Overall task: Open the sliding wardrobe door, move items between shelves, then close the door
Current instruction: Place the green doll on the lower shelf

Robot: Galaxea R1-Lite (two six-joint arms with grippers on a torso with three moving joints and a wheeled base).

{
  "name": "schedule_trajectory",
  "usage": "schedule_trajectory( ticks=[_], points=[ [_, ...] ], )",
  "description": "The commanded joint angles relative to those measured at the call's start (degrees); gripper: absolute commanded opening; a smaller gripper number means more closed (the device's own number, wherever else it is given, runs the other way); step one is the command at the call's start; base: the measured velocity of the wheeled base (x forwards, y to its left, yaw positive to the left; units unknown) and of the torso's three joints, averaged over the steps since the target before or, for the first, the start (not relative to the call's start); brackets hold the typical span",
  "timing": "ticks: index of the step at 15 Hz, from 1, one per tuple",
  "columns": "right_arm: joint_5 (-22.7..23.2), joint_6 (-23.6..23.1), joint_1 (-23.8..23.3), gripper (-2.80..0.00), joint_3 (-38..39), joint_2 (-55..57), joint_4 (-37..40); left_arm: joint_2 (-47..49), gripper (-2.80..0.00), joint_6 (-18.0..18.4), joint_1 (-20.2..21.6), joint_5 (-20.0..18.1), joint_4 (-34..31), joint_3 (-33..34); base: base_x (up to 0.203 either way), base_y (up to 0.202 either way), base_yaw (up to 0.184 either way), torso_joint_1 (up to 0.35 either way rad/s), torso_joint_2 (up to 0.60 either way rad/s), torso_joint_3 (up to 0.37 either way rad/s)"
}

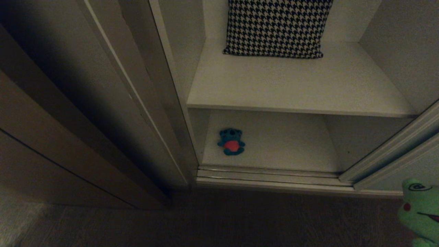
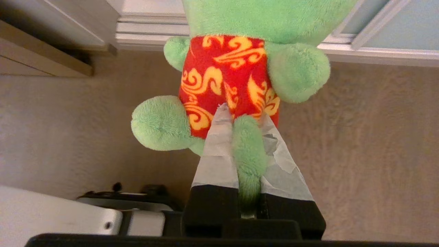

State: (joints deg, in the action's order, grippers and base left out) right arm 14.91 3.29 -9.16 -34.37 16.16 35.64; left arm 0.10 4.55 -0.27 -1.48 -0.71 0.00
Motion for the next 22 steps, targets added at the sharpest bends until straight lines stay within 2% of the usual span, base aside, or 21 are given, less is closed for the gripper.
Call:
schedule_trajectory(
  ticks=[1, 4, 6, 8, 11, 16, 18, 20, 22],
  points=[
    [-2.8, -0.5, 3.5, -2.8, 1.4, -0.4, -0.1, 0.1, -2.8, 0.0, 0.0, 0.0, 0.0, 0.0, 0.0, 0.0, 0.0, 0.0, 0.0, 0.0],
    [-7.7, -1.2, 6.8, -2.8, 7.7, -4.4, -2.2, 0.1, -2.8, 0.0, 0.0, 0.0, 0.0, 0.0, 0.0, 0.0, 0.0, 0.0, 0.0, 0.0],
    [-10.0, -1.3, 7.8, -2.8, 13.7, -7.8, -7.7, 0.1, -2.8, 0.0, 0.1, 0.0, 0.0, 0.0, 0.0, 0.0, 0.0, 0.0, 0.0, 0.0],
    [-10.5, -2.5, 8.4, -2.8, 18.3, -14.8, -10.3, 0.1, -2.8, -0.1, 0.0, 0.0, 0.0, 0.0, 0.0, 0.0, 0.0, 0.0, 0.0, 0.0],
    [-12.3, -3.6, 8.8, -2.8, 23.7, -16.3, -15.6, 0.1, -2.8, -0.1, 0.0, 0.0, 0.0, 0.0, 0.0, 0.0, 0.0, 0.0, 0.0, 0.0],
    [-13.0, -3.3, 8.9, -2.8, 24.2, -16.2, -15.3, 0.1, -2.8, -0.1, 0.0, 0.0, 0.0, 0.0, 0.0, 0.0, 0.0, 0.0, 0.0, 0.0],
    [-13.0, -2.9, 8.8, -2.8, 25.7, -16.2, -19.8, 0.1, -2.8, 0.0, 0.1, 0.0, 0.0, 0.0, 0.0, 0.0, 0.0, 0.0, 0.0, 0.0],
    [-13.1, 0.3, 8.9, -2.8, 27.7, -16.3, -24.7, 0.1, -2.8, -0.1, 0.0, 0.0, 0.0, 0.0, 0.0, 0.0, 0.0, 0.0, 0.0, 0.0],
    [-13.5, -0.6, 8.9, -2.8, 31.5, -16.3, -32.2, 0.1, -2.8, 0.0, 0.0, 0.0, 0.0, 0.0, 0.0, 0.0, 0.0, 0.0, 0.0, 0.0]
  ],
)
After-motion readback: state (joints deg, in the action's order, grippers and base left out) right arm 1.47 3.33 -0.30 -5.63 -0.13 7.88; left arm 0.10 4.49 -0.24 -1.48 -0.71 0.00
